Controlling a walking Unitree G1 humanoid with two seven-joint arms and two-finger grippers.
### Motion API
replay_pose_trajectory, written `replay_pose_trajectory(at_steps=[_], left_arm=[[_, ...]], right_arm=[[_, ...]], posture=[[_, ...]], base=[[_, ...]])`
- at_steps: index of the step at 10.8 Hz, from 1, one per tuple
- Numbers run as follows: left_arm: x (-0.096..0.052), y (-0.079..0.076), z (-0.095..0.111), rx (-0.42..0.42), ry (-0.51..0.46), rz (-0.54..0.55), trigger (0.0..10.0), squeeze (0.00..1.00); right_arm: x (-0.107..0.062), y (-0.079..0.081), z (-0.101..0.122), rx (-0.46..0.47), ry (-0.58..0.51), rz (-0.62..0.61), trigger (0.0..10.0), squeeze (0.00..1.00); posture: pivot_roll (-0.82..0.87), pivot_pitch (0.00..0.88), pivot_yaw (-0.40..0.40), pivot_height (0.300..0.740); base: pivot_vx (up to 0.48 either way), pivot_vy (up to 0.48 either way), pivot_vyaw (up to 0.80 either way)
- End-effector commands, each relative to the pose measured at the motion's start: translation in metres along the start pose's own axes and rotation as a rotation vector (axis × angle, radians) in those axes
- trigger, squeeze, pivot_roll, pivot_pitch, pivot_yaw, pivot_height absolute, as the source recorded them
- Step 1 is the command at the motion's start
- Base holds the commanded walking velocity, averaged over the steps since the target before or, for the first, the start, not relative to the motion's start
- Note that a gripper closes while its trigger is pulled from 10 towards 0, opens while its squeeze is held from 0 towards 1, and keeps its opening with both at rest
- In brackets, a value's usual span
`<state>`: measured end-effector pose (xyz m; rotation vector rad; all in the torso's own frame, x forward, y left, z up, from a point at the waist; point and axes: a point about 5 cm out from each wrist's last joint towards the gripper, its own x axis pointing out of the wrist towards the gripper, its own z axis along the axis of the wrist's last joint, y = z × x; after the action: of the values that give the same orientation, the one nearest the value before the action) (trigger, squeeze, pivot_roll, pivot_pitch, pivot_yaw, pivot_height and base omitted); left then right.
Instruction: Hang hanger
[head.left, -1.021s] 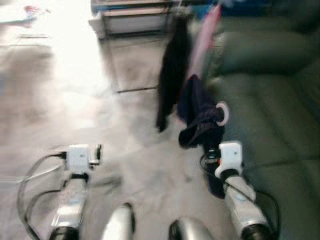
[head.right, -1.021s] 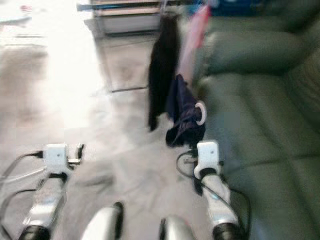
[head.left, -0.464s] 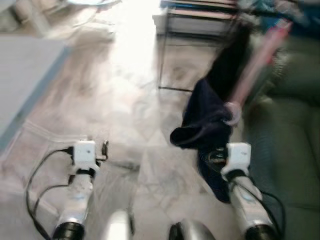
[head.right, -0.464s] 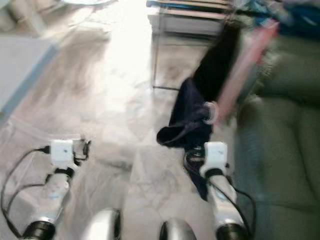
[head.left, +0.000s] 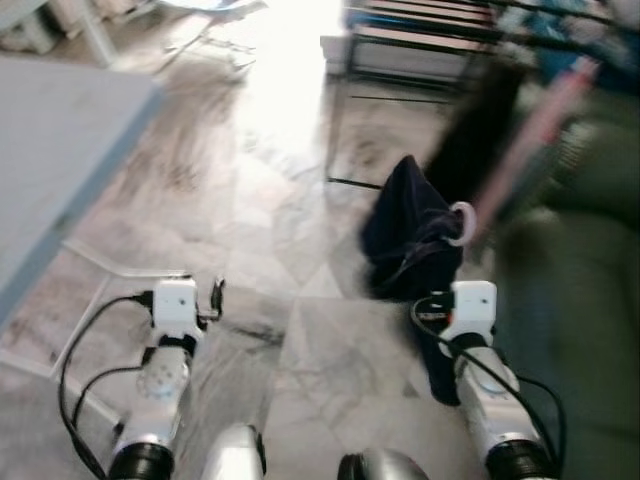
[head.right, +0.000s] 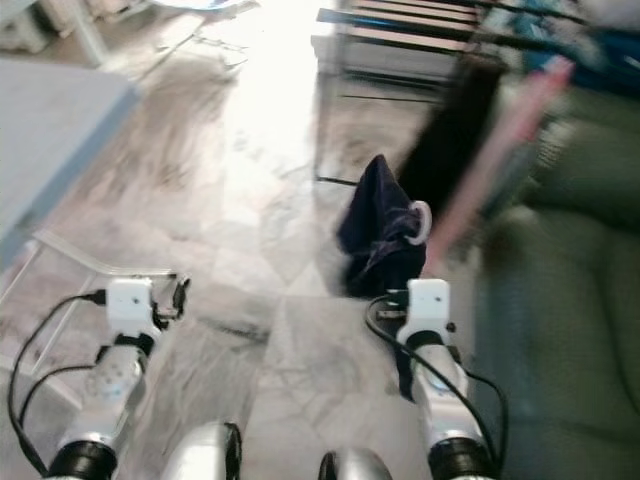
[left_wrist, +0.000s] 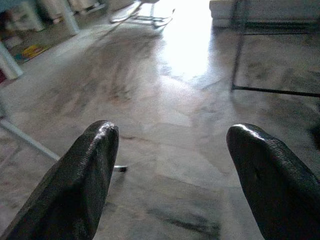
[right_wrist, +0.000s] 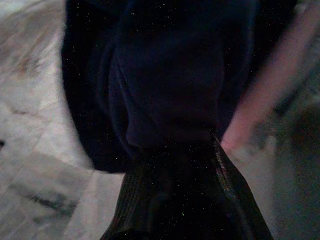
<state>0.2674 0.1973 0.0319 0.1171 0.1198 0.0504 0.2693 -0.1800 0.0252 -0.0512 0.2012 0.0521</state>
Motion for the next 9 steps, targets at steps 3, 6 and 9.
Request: replay_pose_trajectory(at_steps=[3, 6, 9], left_arm=[[0.002, 0.002, 0.003, -0.024, -0.023, -0.031, 10.0, 0.00], [0.001, -0.001, 0.004, -0.053, -0.041, -0.028, 10.0, 0.00], [-0.001, -0.005, 0.003, -0.072, -0.035, -0.086, 10.0, 0.00]], right_arm=[[0.008, 0.004, 0.015, 0.003, -0.060, 0.000, 10.0, 0.00], [0.005, -0.003, 0.015, 0.055, -0.073, -0.050, 10.0, 0.00], [0.008, 0.006, 0.015, 0.092, -0.067, -0.040, 10.0, 0.00]], posture=[[-0.04, 0.145, -0.064, 0.740], [-0.02, 0.140, -0.083, 0.740], [-0.01, 0.137, -0.078, 0.740]], base=[[0.395, 0.210, 0.00], [0.480, 0.000, 0.00], [0.480, 0.000, -0.43]])
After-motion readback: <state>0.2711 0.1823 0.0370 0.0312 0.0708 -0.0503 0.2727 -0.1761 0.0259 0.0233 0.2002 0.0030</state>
